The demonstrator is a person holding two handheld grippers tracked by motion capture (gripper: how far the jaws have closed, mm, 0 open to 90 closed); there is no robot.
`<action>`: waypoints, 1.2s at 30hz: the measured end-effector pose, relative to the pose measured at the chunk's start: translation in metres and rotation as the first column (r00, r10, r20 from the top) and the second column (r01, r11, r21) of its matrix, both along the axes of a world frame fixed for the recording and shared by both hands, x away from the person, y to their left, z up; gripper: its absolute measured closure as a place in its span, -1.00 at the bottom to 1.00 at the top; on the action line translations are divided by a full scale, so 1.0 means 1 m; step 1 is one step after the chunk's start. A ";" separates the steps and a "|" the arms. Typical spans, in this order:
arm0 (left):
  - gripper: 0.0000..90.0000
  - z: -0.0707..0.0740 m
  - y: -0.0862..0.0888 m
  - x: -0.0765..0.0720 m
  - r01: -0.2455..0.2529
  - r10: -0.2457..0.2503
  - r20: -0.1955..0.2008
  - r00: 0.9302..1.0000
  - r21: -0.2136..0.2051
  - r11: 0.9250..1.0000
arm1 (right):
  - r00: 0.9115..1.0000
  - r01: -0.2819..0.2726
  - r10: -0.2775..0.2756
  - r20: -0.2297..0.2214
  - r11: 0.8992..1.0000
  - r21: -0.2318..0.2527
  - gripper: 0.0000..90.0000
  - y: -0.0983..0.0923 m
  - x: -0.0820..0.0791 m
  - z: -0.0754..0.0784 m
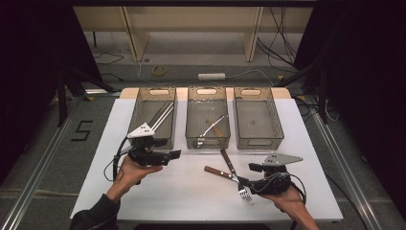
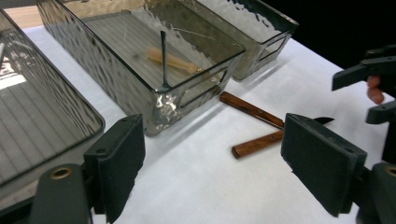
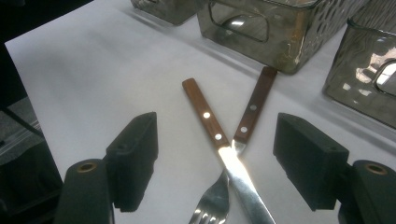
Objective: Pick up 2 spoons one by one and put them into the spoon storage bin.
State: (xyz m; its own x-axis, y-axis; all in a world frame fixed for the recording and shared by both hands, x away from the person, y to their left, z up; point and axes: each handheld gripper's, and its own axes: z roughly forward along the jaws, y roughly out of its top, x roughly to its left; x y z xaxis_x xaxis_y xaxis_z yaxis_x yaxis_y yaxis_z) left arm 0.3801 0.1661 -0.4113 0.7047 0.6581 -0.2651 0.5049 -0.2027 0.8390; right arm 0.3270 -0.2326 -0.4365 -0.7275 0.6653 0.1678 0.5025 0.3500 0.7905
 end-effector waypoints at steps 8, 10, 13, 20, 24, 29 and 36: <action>-0.57 -0.012 0.016 -0.022 -0.014 0.015 0.024 1.000 -0.045 0.999 | 1.000 -0.023 0.023 -0.001 0.999 -0.028 -0.29 0.006 0.006 0.002; -0.58 -0.014 0.019 -0.027 -0.019 0.020 0.036 0.999 -0.039 0.999 | 1.000 -0.030 0.029 -0.008 0.999 -0.039 -0.29 0.009 0.008 0.002; -0.58 -0.018 0.022 -0.033 -0.031 0.032 0.035 0.999 -0.033 0.999 | 0.999 -0.049 0.048 -0.010 0.997 -0.058 -0.29 0.013 0.012 0.002; -0.59 -0.017 0.030 -0.042 -0.060 0.062 0.063 0.996 -0.033 0.998 | 0.996 -0.092 0.089 -0.032 0.990 -0.110 -0.28 0.026 0.023 0.003; -0.59 -0.018 0.033 -0.044 -0.073 0.075 0.066 0.995 -0.034 0.997 | 0.992 -0.118 0.112 -0.051 0.983 -0.139 -0.28 0.034 0.030 0.001; -0.60 -0.017 0.034 -0.048 -0.072 0.075 0.079 0.994 -0.031 0.997 | 0.989 -0.143 0.133 -0.069 0.973 -0.179 -0.28 0.041 0.035 -0.001; -0.60 -0.017 0.032 -0.051 -0.072 0.073 0.094 0.993 -0.013 0.997 | 0.984 -0.168 0.151 -0.089 0.961 -0.222 -0.28 0.049 0.040 -0.001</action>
State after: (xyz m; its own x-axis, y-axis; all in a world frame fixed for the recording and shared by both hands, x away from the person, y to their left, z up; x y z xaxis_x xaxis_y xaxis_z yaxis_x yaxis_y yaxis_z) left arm 0.3294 0.1983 -0.4287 0.6774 0.7061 -0.2062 0.4364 -0.1601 0.8854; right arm 0.3667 -0.1832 -0.4378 -0.8188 0.5684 0.0805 0.4775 0.5966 0.6450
